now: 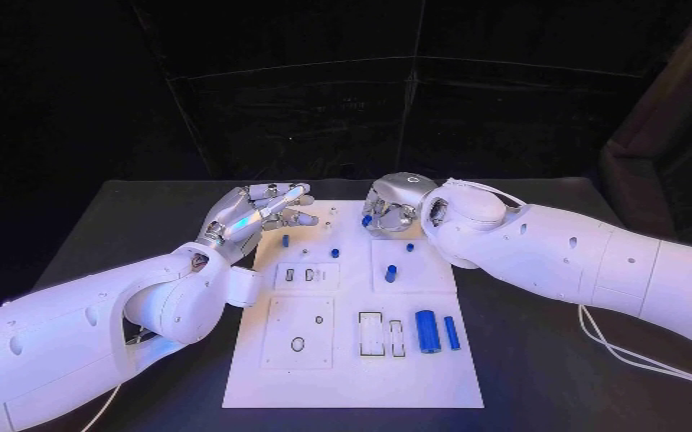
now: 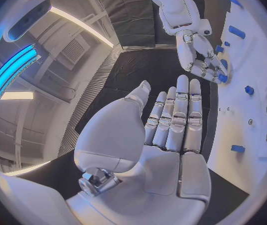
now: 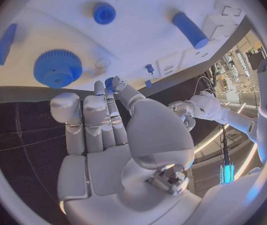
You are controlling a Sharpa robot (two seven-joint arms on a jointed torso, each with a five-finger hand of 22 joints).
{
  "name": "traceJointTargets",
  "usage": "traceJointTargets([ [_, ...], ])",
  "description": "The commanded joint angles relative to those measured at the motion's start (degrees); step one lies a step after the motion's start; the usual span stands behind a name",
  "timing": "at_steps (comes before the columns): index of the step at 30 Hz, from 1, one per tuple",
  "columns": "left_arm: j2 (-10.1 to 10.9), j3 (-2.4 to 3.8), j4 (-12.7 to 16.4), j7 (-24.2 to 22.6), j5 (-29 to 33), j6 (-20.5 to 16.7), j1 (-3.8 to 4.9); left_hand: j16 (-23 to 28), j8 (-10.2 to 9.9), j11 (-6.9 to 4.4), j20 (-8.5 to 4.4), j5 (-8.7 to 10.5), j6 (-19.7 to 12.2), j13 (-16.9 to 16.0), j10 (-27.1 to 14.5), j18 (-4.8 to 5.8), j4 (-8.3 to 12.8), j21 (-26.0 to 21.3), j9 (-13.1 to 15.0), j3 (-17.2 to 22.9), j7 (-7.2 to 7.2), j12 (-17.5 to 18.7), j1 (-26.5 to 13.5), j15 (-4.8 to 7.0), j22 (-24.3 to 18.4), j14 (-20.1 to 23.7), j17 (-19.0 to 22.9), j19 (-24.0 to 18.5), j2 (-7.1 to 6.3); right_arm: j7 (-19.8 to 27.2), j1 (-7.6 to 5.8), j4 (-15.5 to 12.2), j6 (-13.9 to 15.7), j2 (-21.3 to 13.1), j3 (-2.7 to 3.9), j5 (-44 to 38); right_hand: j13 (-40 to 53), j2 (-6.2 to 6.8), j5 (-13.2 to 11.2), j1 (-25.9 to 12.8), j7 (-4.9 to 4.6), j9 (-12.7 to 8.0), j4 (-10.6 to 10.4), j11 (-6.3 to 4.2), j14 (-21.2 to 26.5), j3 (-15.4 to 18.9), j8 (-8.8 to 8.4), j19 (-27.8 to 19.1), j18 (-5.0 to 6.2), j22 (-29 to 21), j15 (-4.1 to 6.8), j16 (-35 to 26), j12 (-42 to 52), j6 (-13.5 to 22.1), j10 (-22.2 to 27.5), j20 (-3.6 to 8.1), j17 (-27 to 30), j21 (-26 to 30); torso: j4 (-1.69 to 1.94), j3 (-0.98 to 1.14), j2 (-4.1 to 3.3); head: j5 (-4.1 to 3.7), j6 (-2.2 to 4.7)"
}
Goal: Assemble the parts on the task board
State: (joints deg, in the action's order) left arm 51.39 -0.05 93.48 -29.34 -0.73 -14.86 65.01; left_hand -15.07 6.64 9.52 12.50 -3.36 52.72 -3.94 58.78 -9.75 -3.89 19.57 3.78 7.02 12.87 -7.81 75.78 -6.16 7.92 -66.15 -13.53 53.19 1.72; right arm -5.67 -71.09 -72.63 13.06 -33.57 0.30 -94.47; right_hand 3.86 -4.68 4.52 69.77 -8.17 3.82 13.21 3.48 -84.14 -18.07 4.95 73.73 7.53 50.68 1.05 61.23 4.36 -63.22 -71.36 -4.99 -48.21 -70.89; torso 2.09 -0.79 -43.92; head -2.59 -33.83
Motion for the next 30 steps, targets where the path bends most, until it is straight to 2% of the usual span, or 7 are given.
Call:
traceJointTargets([
  [1,-0.01,0.02,-0.03,0.24,-0.39,1.01,0.08,0.31,-0.41,0.11,0.01,-0.06,0.18,0.09,0.24,-0.75,0.45,-0.13,-0.07,0.12,0.39,0.35,0.09,0.05,-0.1,-0.26,-0.1,0.56,0.3,-1.19,-0.25,1.11,4.0,1.0,0.25,1.66,0.03,0.08,-0.43,-0.47,0.89,0.71,-0.44,-0.06,-1.08,-0.58,0.01,0.14,-0.38,0.16,0.35,0.54,-0.19,-1.28,-0.54,0.36,-0.12,-0.47,0.16,-0.07,-0.08,0.02,0.1],
  [6,-0.11,0.01,-0.16,0.36,-0.39,1.09,0.09,0.41,-0.49,0.13,0.01,-0.06,0.16,0.1,0.21,-0.75,0.68,-0.2,-0.07,0.35,0.41,0.46,0.19,0.04,-0.15,-0.24,-0.21,0.59,0.35,-1.79,-0.57,4.18,4.88,3.72,0.47,1.81,0.0,0.36,-0.5,-0.78,0.88,0.69,-0.97,-0.06,-1.02,-1.06,-0.16,0.07,-0.4,0.37,0.33,0.96,-0.38,-1.32,-0.59,0.37,-0.38,-0.69,0.33,-0.13,-0.2,0.22,0.09],
  [7,-0.05,0.01,-0.1,0.4,-0.39,1.07,0.11,0.41,-0.49,0.13,0.01,-0.06,0.16,0.1,0.21,-0.75,0.68,-0.2,-0.07,0.35,0.41,0.46,0.19,0.04,-0.15,-0.24,-0.21,0.59,0.35,-1.86,-0.69,4.67,5.01,4.18,0.48,1.82,0.0,0.36,-0.5,-0.78,0.88,0.69,-0.97,-0.06,-1.02,-1.06,-0.16,0.07,-0.4,0.37,0.33,0.96,-0.38,-1.32,-0.59,0.37,-0.38,-0.69,0.45,-0.16,-0.25,0.17,0.16],
  [9,0.07,0.01,0.06,0.46,-0.39,1.11,0.13,0.46,-0.53,0.13,0.01,-0.06,0.15,0.1,0.2,-0.75,0.77,-0.22,-0.07,0.45,0.41,0.51,0.22,0.04,-0.17,-0.23,-0.26,0.61,0.38,-1.98,-0.93,5.67,5.22,5.18,0.51,1.84,-0.02,0.51,-0.49,-0.92,0.87,0.67,-1.22,-0.02,-0.98,-1.3,-0.26,0.06,-0.42,0.51,0.32,1.14,-0.49,-1.29,-0.54,0.36,-0.47,-0.82,0.46,-0.16,-0.44,0.22,0.35],
  [15,0.29,0.01,0.39,0.58,-0.39,1.14,0.23,0.49,-0.56,0.14,0.01,-0.06,0.13,0.1,0.19,-0.75,0.84,-0.24,-0.07,0.52,0.42,0.54,0.24,0.04,-0.19,-0.22,-0.29,0.61,0.39,-2.12,-1.52,8.37,4.91,7.6,0.53,1.96,-0.06,0.89,-0.53,-1.06,0.84,0.64,-1.51,0.03,-0.92,-1.66,-0.42,0.0,-0.43,0.64,0.28,1.36,-0.64,-1.24,-0.35,0.33,-0.54,-0.97,0.86,-0.43,-0.86,-0.16,0.49],
  [24,0.31,0.01,0.45,0.65,-0.39,1.13,0.32,0.52,-0.59,0.14,0.01,-0.06,0.12,0.1,0.18,-0.75,0.88,-0.26,-0.07,0.57,0.42,0.57,0.25,0.03,-0.21,-0.21,-0.31,0.62,0.4,-1.78,-1.88,9.72,5.99,9.38,0.53,2.03,-0.08,1.13,-0.45,-1.02,0.8,0.62,-1.72,0.08,-0.82,-2.1,-0.56,-0.04,-0.45,0.79,0.24,1.45,-0.71,-1.21,-0.17,0.29,-0.45,-1.12,1.13,-0.69,-1.34,-0.35,0.96],
  [30,0.22,0.01,0.33,0.67,-0.38,1.17,0.35,0.52,-0.59,0.14,0.01,-0.06,0.12,0.1,0.18,-0.75,0.88,-0.26,-0.07,0.57,0.42,0.57,0.25,0.03,-0.21,-0.21,-0.31,0.62,0.4,-1.77,-1.93,10.91,3.24,10.66,0.53,2.03,-0.08,1.26,-0.45,-1.02,0.79,0.61,-1.77,0.1,-0.8,-2.22,-0.61,-0.04,-0.46,0.89,0.22,1.54,-0.72,-1.19,-0.12,0.28,-0.52,-1.19,1.19,-0.76,-1.4,-0.25,0.91],
])
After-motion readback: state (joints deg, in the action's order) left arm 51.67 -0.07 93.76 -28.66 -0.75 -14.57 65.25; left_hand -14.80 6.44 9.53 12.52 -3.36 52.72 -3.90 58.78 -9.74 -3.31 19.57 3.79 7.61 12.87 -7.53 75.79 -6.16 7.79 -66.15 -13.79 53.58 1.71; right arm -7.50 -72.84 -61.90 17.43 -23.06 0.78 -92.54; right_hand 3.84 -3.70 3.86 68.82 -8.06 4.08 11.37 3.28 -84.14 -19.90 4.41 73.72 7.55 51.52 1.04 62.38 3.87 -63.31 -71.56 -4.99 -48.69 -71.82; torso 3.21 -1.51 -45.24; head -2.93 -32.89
